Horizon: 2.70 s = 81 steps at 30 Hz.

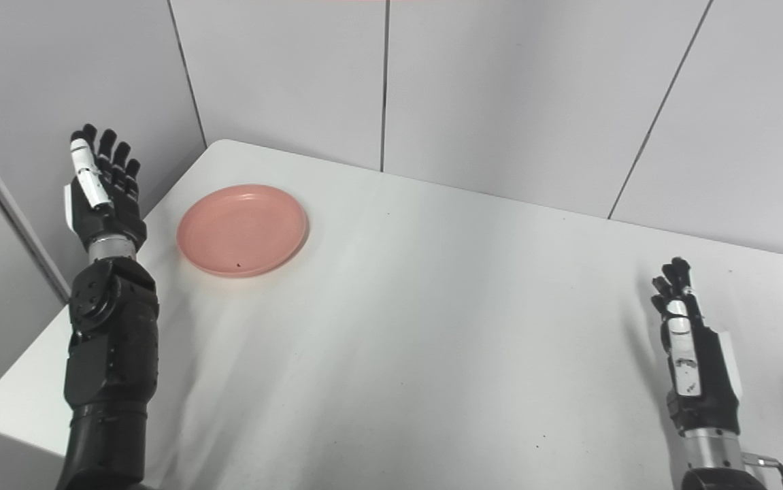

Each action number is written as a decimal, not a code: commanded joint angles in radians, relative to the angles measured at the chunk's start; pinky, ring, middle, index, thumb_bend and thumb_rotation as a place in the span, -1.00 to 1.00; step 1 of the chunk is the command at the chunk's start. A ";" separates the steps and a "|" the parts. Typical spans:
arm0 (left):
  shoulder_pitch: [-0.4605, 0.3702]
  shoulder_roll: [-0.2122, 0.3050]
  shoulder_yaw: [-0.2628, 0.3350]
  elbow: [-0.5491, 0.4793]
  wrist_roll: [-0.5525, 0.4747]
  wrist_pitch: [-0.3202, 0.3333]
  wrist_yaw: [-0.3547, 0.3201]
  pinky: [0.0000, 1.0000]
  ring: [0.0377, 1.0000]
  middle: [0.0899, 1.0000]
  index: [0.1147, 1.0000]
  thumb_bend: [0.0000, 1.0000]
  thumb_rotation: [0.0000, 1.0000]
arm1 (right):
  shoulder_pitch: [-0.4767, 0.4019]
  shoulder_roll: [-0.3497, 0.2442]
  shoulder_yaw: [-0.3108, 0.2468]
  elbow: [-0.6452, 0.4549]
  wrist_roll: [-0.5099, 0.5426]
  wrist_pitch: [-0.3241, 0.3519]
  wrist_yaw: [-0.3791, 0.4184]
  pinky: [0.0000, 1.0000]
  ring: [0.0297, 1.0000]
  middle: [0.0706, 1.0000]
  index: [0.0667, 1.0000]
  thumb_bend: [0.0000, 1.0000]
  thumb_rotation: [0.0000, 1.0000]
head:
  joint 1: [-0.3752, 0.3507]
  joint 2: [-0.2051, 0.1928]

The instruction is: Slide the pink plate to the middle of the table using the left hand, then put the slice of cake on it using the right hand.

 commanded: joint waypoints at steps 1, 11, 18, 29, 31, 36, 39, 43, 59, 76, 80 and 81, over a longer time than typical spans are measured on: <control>-0.035 0.032 -0.001 -0.017 -0.010 -0.033 -0.022 0.97 0.93 0.91 0.90 -0.21 1.00 | 0.090 0.017 0.005 0.067 0.004 -0.024 0.011 0.98 0.94 0.98 1.00 -0.36 1.00 | -0.003 0.004; -0.040 0.043 0.003 0.045 -0.035 -0.028 -0.036 0.97 0.92 0.92 0.92 -0.23 1.00 | 0.096 0.021 0.004 0.035 0.007 -0.001 0.007 1.00 0.95 0.98 1.00 -0.33 1.00 | 0.000 0.011; -0.044 0.044 0.006 0.085 -0.065 -0.018 -0.041 0.94 0.90 0.90 0.90 -0.24 1.00 | 0.099 0.023 0.008 0.018 0.002 0.006 0.003 1.00 0.95 0.98 1.00 -0.34 1.00 | 0.001 0.013; -0.044 0.050 -0.015 0.159 -0.059 -0.026 -0.053 0.91 0.87 0.89 0.90 -0.23 1.00 | 0.102 0.026 0.008 0.011 -0.003 0.013 0.001 1.00 0.95 0.98 1.00 -0.36 1.00 | -0.001 0.013; -0.042 0.050 -0.018 0.159 -0.058 -0.024 -0.051 0.91 0.87 0.89 0.90 -0.24 1.00 | 0.102 0.027 0.009 0.008 0.002 0.016 0.005 1.00 0.96 0.99 1.00 -0.36 1.00 | -0.003 0.013; -0.044 0.054 -0.020 0.196 -0.065 -0.024 -0.060 0.91 0.88 0.89 0.90 -0.23 1.00 | 0.105 0.030 0.010 -0.006 -0.013 0.026 -0.007 1.00 0.95 0.97 1.00 -0.36 1.00 | -0.006 0.014; -0.047 0.055 -0.021 0.218 -0.062 -0.020 -0.058 0.89 0.87 0.88 0.88 -0.24 1.00 | 0.109 0.032 0.010 -0.017 -0.011 0.035 -0.006 1.00 0.95 0.97 1.00 -0.35 1.00 | -0.008 0.014; -0.050 0.051 -0.022 0.243 -0.063 -0.021 -0.055 0.88 0.86 0.86 0.86 -0.27 1.00 | 0.109 0.036 0.010 -0.027 -0.007 0.043 -0.005 1.00 0.96 0.98 1.00 -0.35 1.00 | -0.012 0.016; -0.058 0.045 -0.089 0.339 -0.053 -0.006 -0.121 0.88 0.86 0.86 0.86 -0.27 1.00 | 0.122 0.058 0.013 -0.080 -0.010 0.080 -0.012 1.00 0.95 0.97 0.99 -0.38 1.00 | -0.034 0.020; -0.077 -0.004 -0.216 0.361 -0.005 0.047 -0.168 0.82 0.82 0.80 0.79 -0.25 1.00 | 0.120 0.070 0.015 -0.075 -0.025 0.074 -0.013 1.00 0.96 0.98 1.00 -0.35 1.00 | -0.062 0.033; -0.080 -0.018 -0.237 0.352 0.013 0.058 -0.172 0.77 0.78 0.76 0.76 -0.24 1.00 | 0.117 0.075 0.017 -0.070 -0.022 0.075 -0.010 1.00 0.96 0.98 1.00 -0.33 1.00 | -0.074 0.036; -0.080 -0.020 -0.241 0.349 0.014 0.060 -0.176 0.77 0.78 0.76 0.76 -0.24 1.00 | 0.117 0.076 0.018 -0.073 -0.020 0.079 -0.008 1.00 0.96 0.98 1.00 -0.32 1.00 | -0.081 0.038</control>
